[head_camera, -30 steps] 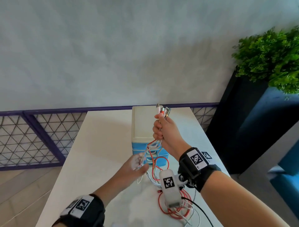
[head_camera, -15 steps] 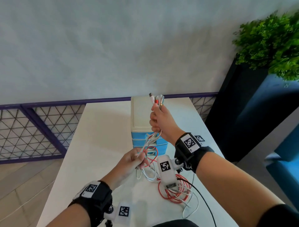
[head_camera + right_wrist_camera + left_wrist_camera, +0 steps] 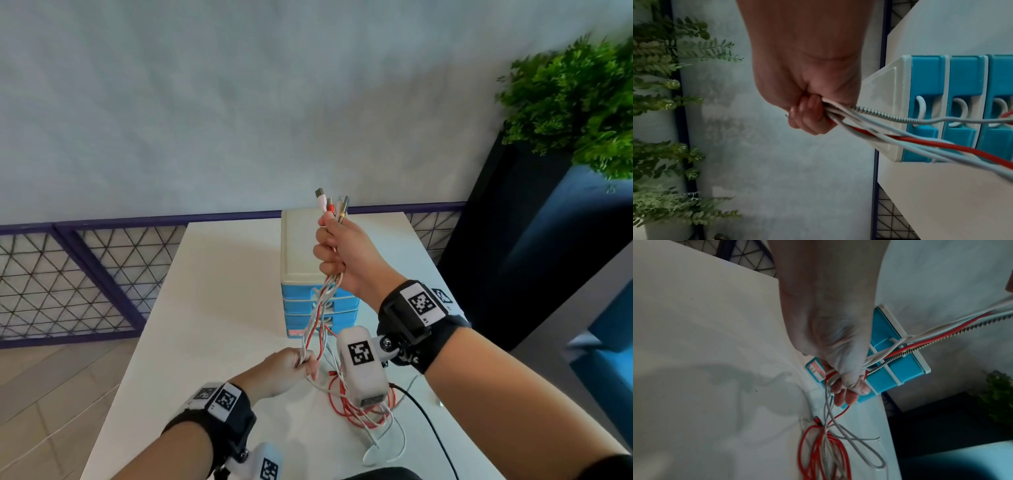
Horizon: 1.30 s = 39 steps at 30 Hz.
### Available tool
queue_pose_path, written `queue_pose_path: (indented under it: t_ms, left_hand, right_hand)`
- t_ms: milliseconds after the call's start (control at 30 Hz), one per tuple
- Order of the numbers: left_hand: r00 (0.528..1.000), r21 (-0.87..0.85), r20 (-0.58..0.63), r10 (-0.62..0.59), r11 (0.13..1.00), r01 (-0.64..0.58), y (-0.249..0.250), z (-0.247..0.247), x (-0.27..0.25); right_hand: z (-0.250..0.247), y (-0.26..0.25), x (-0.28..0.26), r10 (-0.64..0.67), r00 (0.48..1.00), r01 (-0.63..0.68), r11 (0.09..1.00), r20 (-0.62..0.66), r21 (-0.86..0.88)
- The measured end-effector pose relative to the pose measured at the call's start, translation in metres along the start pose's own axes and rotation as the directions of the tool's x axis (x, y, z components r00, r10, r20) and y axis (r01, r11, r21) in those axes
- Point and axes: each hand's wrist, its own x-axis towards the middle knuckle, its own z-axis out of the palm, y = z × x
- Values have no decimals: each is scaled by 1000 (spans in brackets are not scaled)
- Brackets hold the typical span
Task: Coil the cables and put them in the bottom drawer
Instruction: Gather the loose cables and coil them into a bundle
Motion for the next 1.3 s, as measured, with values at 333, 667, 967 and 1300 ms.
queue_pose_path:
  t_ms: [333,667,967,1300]
  left_hand:
    - [940,-353,-320,116,906,-232,63,-57,-24]
    - [865,-552,-498,66,745,-375,160,-120,-22]
    - [959,-655,-230,164,703,-277,135,-78,-13]
    - [860,-182,-389,331,887,-424,126,-38,-14]
  right_hand:
    - [-7,7,-4,-43,992,58,990,115,-127]
    - [12,21,-17,101,928,6,958,357,-286]
    - [4,12,-3,-53,982,55,998,183,-10]
    - [-11,4,10,42,981,-107,933,192,343]
